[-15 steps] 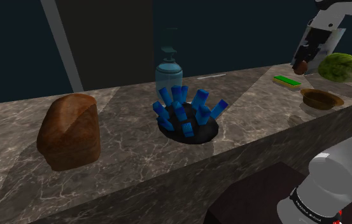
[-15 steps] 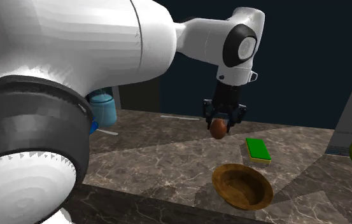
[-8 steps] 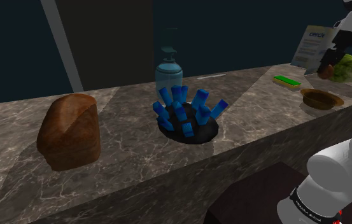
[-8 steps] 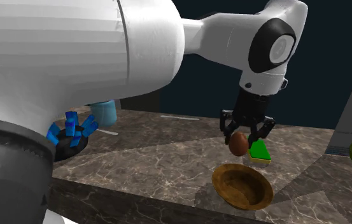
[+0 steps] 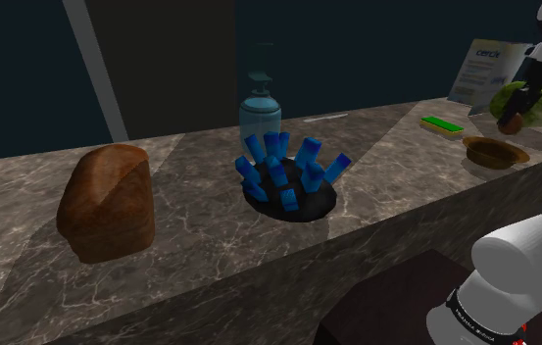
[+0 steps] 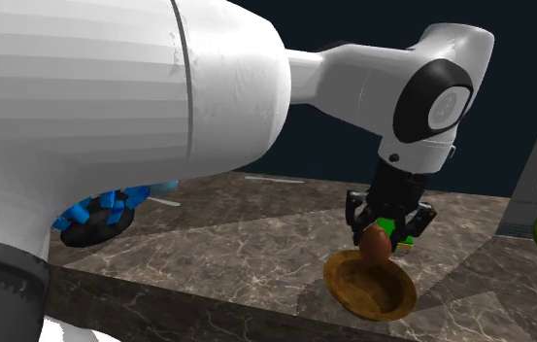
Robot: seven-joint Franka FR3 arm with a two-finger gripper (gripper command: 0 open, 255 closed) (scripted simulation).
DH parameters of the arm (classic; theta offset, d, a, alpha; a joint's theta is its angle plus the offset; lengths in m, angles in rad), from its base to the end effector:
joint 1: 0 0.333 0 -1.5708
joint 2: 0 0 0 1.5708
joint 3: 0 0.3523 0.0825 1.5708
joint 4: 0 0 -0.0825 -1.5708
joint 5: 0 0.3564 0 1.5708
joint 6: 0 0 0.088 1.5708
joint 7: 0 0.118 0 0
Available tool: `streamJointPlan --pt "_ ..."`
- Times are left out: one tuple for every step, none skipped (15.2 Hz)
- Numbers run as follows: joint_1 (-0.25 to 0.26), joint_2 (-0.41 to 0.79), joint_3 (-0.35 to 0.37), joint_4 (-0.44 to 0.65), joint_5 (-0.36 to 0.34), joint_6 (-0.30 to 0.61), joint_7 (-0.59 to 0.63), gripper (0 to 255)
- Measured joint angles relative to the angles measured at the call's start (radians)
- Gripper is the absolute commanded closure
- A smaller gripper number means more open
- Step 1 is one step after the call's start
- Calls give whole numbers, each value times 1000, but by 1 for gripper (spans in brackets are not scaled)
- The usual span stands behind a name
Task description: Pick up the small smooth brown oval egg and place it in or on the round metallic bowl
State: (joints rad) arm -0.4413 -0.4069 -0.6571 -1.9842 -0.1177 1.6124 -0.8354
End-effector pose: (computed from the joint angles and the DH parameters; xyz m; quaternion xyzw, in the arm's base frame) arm 0.1282 -0.3976 0.6124 -0.9923 0.1044 -0.0392 0.0539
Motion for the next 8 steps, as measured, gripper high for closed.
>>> streamJointPlan --pt "-3 -6 0 -21 -4 16 0 255" --pt "-4 -8 -2 -36 -5 29 0 255" --pt "-3 -5 -4 -45 -5 40 -1 255" --pt "-3 -4 -6 -57 -5 54 -1 255" --pt "-4 -3 -10 -71 -6 69 -4 255" --pt "-6 -7 -11 -86 -9 80 -4 255" --pt "-8 -9 -12 -102 -11 95 -4 255" --pt "-9 -10 -13 -110 -12 101 -5 255"
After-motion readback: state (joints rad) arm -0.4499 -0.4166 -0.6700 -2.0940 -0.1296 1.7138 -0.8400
